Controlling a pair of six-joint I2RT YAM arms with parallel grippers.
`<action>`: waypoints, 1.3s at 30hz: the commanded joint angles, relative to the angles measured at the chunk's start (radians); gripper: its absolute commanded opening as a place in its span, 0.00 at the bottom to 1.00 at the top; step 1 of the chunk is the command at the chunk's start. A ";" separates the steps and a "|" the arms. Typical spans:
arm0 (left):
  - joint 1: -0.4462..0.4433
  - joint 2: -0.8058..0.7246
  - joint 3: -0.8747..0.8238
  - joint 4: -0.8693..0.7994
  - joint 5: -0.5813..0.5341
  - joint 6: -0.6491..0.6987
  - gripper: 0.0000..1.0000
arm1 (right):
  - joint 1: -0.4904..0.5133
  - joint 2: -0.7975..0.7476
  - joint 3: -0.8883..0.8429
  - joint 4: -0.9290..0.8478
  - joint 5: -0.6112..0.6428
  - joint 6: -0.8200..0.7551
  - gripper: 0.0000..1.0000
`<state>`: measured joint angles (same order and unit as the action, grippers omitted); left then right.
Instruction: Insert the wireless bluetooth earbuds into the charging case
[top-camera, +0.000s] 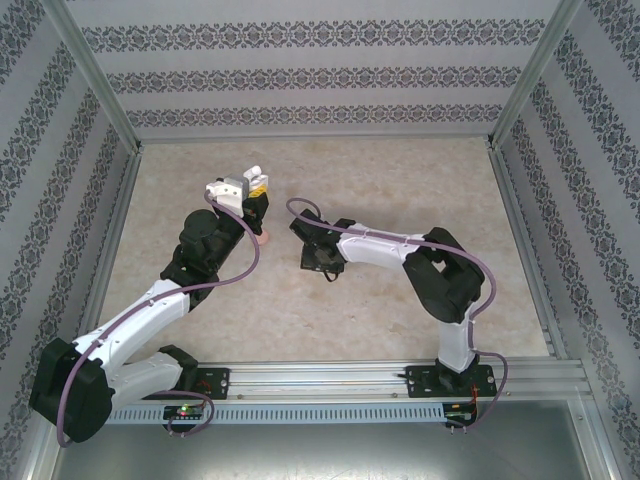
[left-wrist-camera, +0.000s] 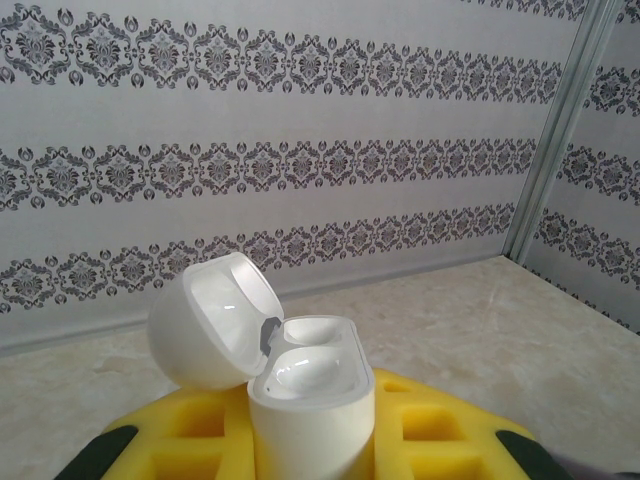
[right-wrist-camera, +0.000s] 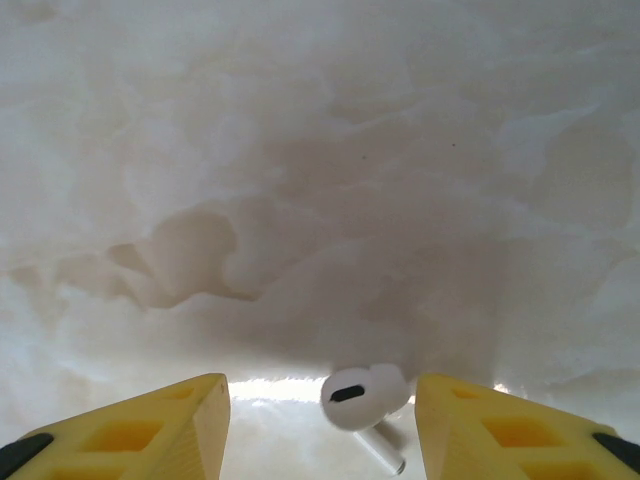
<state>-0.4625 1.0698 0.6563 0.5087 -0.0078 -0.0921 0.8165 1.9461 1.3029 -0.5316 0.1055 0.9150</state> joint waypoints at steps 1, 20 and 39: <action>0.013 -0.016 0.011 0.046 0.006 -0.015 0.00 | 0.015 0.031 0.032 -0.070 0.054 -0.025 0.52; 0.012 0.002 0.010 0.056 0.008 -0.021 0.00 | 0.018 0.094 0.066 -0.053 0.059 -0.024 0.46; 0.013 0.025 0.012 0.068 0.013 -0.023 0.00 | 0.032 0.067 0.108 -0.078 0.089 0.042 0.46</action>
<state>-0.4625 1.0904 0.6563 0.5140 -0.0074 -0.0959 0.8368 2.0151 1.3834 -0.6106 0.1616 0.9207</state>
